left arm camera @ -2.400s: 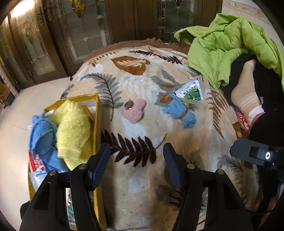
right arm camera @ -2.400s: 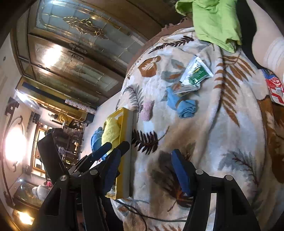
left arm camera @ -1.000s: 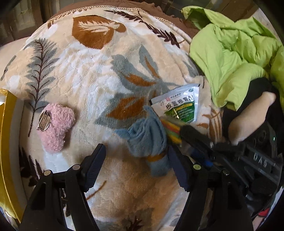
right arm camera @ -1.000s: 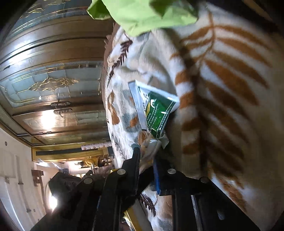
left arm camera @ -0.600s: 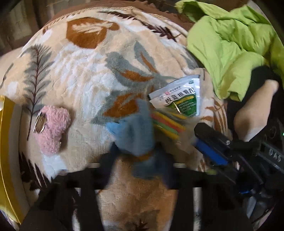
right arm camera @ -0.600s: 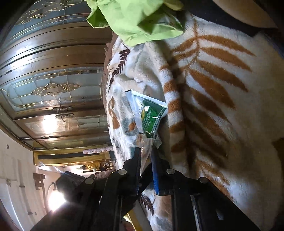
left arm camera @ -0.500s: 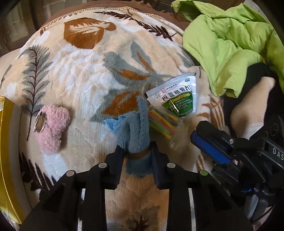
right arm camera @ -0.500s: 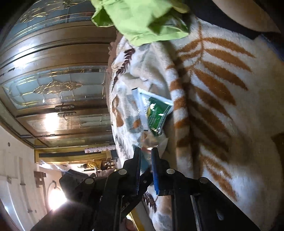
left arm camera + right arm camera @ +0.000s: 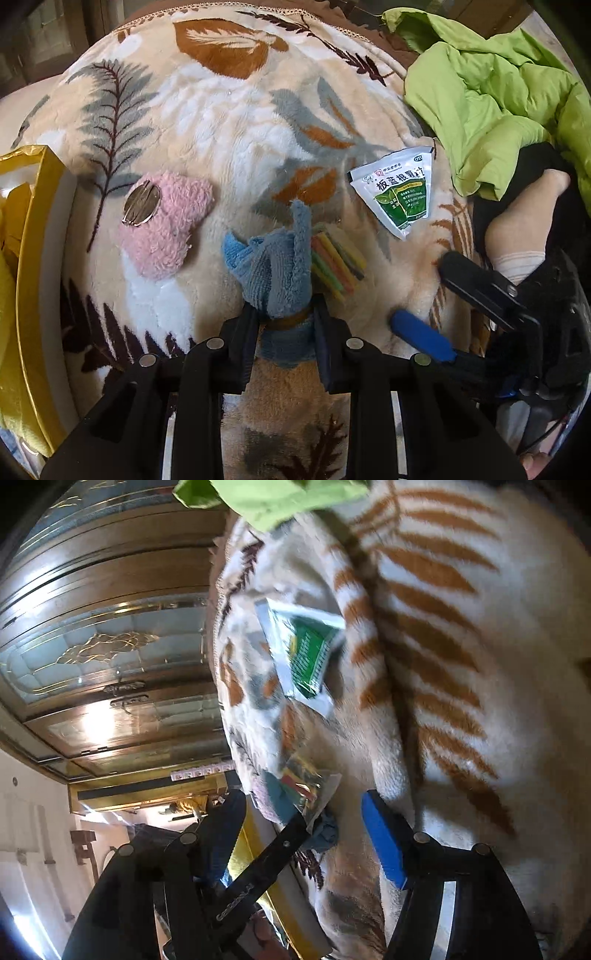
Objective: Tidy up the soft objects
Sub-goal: 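Grasp the blue knit sock with left gripper while right grasps the coloured sticks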
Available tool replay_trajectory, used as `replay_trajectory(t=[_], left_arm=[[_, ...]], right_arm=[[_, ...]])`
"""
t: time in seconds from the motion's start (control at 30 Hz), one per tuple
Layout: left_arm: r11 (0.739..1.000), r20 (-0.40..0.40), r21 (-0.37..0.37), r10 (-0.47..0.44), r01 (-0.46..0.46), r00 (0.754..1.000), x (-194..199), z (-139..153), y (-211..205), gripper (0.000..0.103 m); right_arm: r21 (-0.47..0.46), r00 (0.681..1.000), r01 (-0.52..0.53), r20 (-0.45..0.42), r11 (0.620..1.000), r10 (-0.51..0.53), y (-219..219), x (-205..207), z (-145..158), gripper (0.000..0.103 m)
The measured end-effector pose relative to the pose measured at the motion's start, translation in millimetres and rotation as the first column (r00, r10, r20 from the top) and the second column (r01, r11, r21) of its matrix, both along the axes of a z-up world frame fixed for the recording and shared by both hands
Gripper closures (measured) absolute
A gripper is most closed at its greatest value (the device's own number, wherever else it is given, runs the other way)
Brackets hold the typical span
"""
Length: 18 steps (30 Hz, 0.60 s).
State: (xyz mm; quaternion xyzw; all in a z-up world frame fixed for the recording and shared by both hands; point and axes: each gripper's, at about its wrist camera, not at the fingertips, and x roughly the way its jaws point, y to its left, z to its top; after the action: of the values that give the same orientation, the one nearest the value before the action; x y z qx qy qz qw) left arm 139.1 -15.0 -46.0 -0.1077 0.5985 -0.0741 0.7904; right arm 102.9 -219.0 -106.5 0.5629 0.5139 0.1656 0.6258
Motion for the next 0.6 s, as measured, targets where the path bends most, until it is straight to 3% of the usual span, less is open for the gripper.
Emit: replay_trajectory(t=[0.2,0.27,0.33,0.37,0.47,0.6], left_arm=[[1.000,-0.014,0.001,-0.018,0.018,1.000,-5,-2,2,0.078],[1.000,-0.018,-0.002,-0.021,0.021,1.000,-6,-2,3,0.077],[1.000,-0.021,-0.006,-0.021,0.021,1.000,-8,-1,7,0.077],[1.000,-0.020,-0.009,-0.021,0.021,1.000,-10,-1,9,0.076],[1.000,-0.015,-0.016,-0.013,0.013,1.000,-14,-1,13,0.076],[1.000,0.018,-0.002,-0.010,0.010,1.000,-25,8,16,0.077]], right_arm=[[-0.024,0.999,-0.037,-0.001,0.999,0.037,28,26,-4,0.035],[-0.094,0.995,-0.090,0.026,0.992,0.092,42,35,3,0.043],[-0.126,0.990,-0.126,0.046,0.984,0.133,50,38,8,0.094],[-0.092,0.988,-0.144,0.047,0.985,0.149,53,38,5,0.093],[-0.127,0.991,-0.099,0.073,0.987,0.109,43,27,12,0.094],[-0.093,0.989,-0.080,0.119,0.992,0.091,29,17,25,0.094]])
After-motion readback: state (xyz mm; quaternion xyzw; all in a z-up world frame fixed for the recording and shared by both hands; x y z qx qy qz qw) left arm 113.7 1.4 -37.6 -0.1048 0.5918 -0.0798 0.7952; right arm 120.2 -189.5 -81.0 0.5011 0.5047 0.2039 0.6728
